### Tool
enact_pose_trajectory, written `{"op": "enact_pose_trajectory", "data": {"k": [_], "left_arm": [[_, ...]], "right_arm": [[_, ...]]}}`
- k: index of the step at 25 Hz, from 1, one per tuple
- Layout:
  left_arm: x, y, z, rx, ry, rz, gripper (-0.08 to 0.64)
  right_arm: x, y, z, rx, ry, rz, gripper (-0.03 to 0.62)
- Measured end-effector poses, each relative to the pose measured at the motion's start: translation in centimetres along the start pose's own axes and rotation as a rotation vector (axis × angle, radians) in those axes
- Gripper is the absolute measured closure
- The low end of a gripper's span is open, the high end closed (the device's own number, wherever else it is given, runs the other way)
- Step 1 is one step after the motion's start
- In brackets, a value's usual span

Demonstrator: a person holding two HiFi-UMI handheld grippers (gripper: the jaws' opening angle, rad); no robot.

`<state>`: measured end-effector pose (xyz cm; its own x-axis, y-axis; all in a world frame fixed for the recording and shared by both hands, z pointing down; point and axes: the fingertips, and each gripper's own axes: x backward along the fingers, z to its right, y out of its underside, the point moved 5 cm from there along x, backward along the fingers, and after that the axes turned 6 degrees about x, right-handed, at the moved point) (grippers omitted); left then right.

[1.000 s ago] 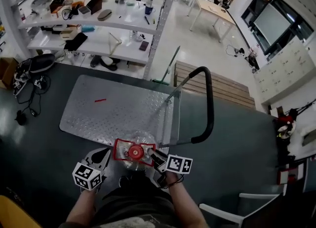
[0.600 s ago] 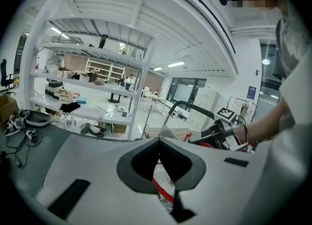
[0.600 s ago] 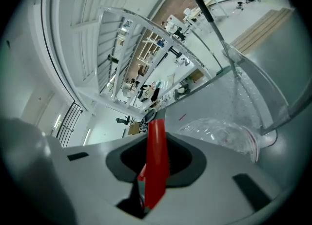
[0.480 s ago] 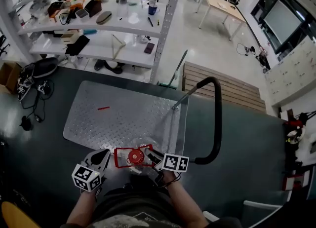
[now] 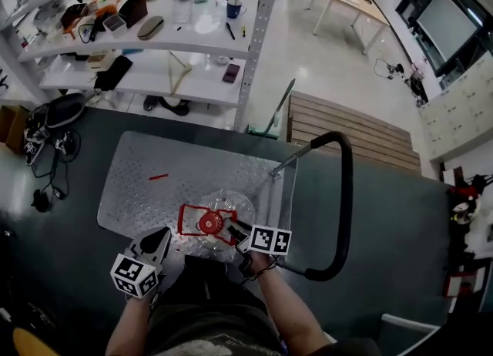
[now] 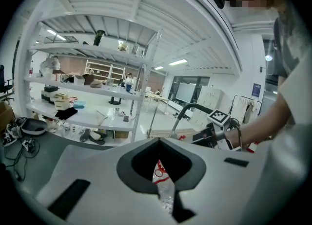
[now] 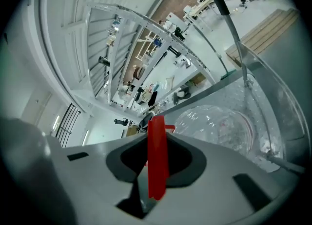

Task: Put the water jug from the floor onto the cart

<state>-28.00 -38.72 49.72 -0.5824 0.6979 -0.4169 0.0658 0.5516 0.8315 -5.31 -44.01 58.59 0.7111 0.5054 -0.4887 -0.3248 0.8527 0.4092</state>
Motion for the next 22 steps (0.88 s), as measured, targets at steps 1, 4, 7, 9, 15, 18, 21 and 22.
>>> {"op": "enact_pose_trajectory", "data": {"k": [1, 4, 7, 9, 15, 18, 21, 22], "left_arm": [[-0.5, -0.4, -0.6, 0.003, 0.003, 0.000, 0.552], [-2.2, -1.5, -2.5, 0.008, 0.015, -0.004, 0.552], [-3.8, -2.9, -4.2, 0.001, 0.033, -0.008, 0.552], [-4.5, -4.1, -5.2, -0.011, 0.044, -0.011, 0.552], [-6.2, -6.2, -7.0, -0.032, 0.075, -0.015, 0.552], [-6.7, -6.6, -7.3, -0.041, 0.094, -0.028, 0.552], [-7.0, -6.3, -7.3, -0.040, 0.110, -0.043, 0.552], [-7.1, -6.2, -7.2, -0.038, 0.115, -0.047, 0.552]], "right_arm": [[-0.8, -0.8, 0.1, -0.007, 0.002, 0.012, 0.529], [-3.1, -3.6, 0.2, -0.015, 0.012, 0.053, 0.529], [-4.5, -6.1, -0.1, -0.030, 0.032, 0.090, 0.529], [-4.9, -7.1, -0.4, -0.055, 0.026, 0.118, 0.529], [-5.0, -7.0, 0.9, -0.111, 0.062, 0.170, 0.529], [-4.4, -7.2, 1.6, -0.098, 0.086, 0.204, 0.529], [-3.2, -7.3, 2.5, -0.067, 0.161, 0.222, 0.529], [-2.5, -7.3, 3.0, -0.060, 0.194, 0.226, 0.529]]}}
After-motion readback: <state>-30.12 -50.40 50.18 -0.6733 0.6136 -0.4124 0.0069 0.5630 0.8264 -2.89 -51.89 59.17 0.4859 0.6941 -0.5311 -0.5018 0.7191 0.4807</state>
